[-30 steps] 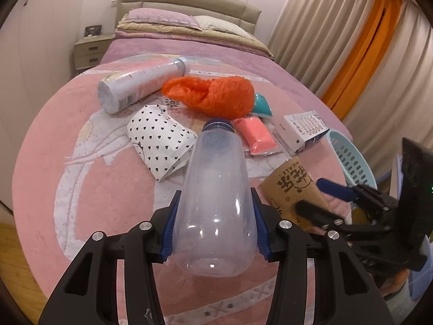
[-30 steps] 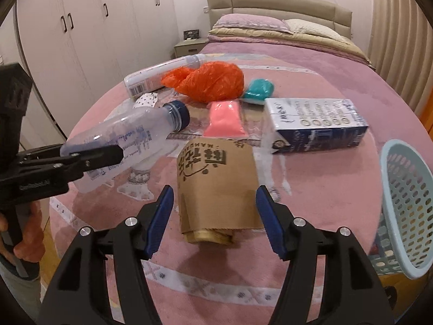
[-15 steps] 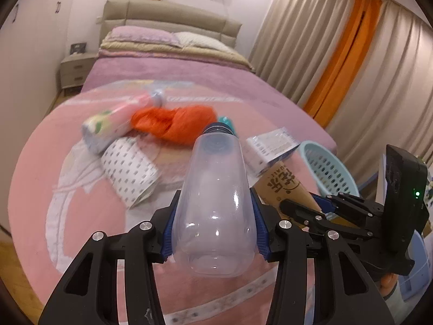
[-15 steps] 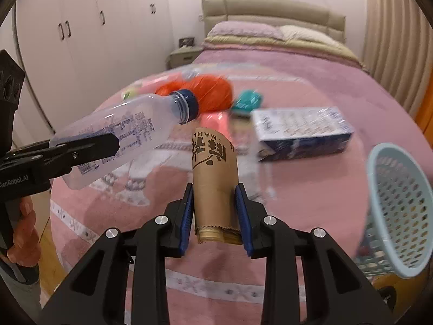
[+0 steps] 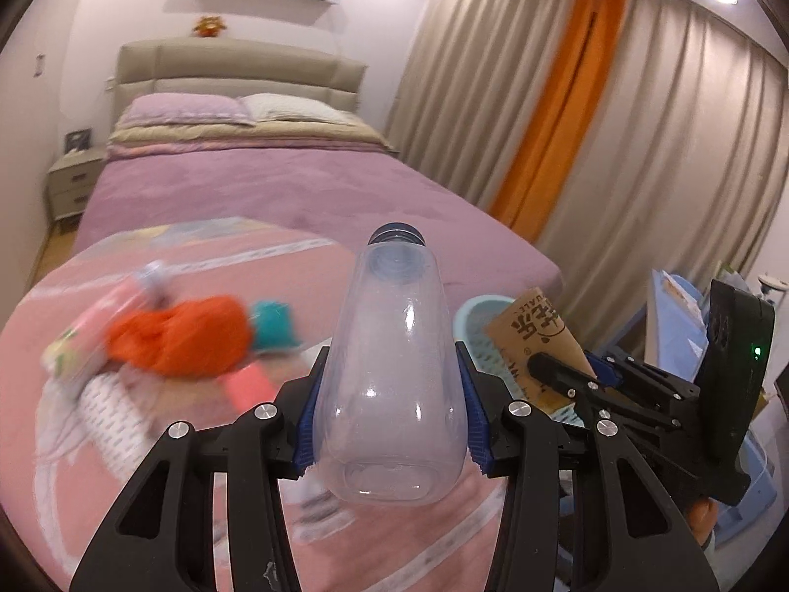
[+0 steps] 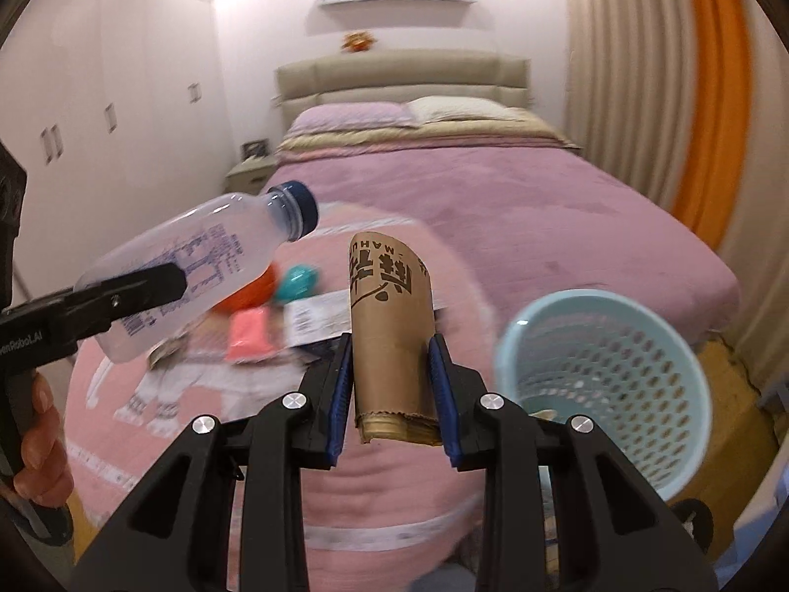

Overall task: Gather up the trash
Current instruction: 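Lift the bottle and brown cup and carry them over the blue basket, then open both tools to drop the bottle and brown cup into the basket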

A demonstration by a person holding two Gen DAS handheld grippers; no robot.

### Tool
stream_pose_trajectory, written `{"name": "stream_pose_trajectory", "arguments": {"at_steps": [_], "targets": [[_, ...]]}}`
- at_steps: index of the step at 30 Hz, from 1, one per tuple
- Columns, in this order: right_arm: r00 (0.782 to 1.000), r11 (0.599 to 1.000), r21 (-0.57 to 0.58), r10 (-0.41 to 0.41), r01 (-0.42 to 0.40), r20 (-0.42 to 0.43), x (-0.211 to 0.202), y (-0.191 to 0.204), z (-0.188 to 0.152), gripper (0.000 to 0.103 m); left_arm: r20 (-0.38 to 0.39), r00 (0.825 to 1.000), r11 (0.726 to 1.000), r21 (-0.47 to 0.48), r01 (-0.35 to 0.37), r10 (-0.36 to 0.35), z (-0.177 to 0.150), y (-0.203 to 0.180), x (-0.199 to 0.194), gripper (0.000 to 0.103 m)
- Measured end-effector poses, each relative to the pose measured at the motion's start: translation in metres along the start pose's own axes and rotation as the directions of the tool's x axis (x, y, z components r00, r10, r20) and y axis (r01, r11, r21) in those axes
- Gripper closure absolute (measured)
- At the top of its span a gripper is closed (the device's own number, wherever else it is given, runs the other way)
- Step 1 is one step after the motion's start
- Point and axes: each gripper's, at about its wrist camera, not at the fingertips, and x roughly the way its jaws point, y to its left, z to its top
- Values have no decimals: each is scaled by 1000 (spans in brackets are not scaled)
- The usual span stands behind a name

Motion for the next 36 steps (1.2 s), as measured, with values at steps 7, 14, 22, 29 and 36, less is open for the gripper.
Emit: {"name": "stream_pose_trajectory", "arguments": {"at_steps": [7, 14, 22, 29, 36], "targets": [[993, 985, 125, -118, 117, -3, 0, -71, 8, 76, -15, 996, 993, 71, 93, -92, 23, -51, 46, 58], [977, 947, 252, -176, 200, -118, 24, -132, -6, 76, -67, 993, 979, 171, 106, -96, 18, -97, 115, 58], [952, 907, 323, -202, 270, -228, 50, -171, -34, 75, -207, 971, 975, 159, 154, -120, -5, -116, 185, 58], [947, 882, 381, -186, 279, -261, 55, -188, -47, 64, -250, 960, 971, 172, 169, -123, -14, -124, 198, 46], [959, 876, 412, -167, 252, -230, 47, -193, -49, 57, -200, 969, 972, 150, 179, -148, -8, -114, 167, 42]]}}
